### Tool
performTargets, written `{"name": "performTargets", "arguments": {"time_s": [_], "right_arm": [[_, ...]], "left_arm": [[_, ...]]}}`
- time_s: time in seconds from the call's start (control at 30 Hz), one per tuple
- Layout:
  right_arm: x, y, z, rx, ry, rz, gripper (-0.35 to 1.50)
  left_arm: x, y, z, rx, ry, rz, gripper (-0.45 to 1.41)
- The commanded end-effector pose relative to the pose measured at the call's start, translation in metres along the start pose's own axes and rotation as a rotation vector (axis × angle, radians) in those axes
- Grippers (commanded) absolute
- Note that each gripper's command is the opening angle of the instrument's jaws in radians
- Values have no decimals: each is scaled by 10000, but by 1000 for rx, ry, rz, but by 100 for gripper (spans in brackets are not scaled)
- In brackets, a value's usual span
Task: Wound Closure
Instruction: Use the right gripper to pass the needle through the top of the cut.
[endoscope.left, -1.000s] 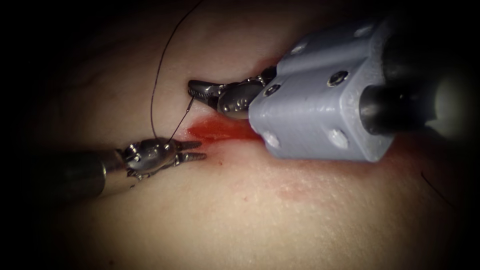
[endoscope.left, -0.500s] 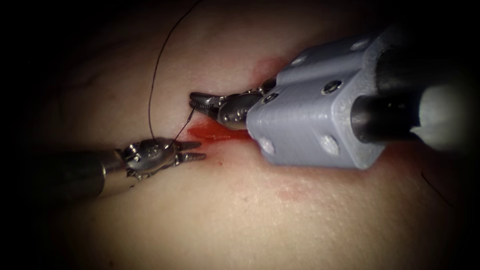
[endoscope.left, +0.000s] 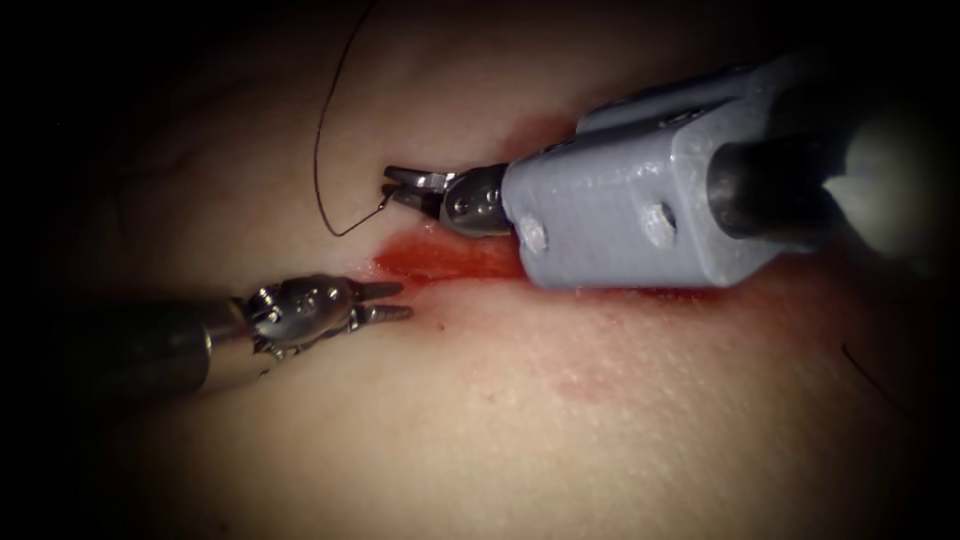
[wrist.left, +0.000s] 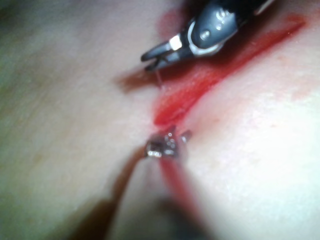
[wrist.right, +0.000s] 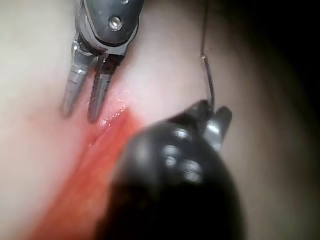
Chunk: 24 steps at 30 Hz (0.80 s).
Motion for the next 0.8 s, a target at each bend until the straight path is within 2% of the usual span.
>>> {"name": "performTargets", "arguments": {"time_s": [0.03,0.23,0.8], "right_arm": [[-5,-5,7,10,-12,50,-35],[-7,1,8,0,-38,134,-35],[-2,11,7,-29,-40,303,-35]], "left_arm": [[-3,1,9,-3,1,1,-8],[-3,2,10,-2,-2,0,-9],[-2,3,11,-1,-2,5,-9]]}}
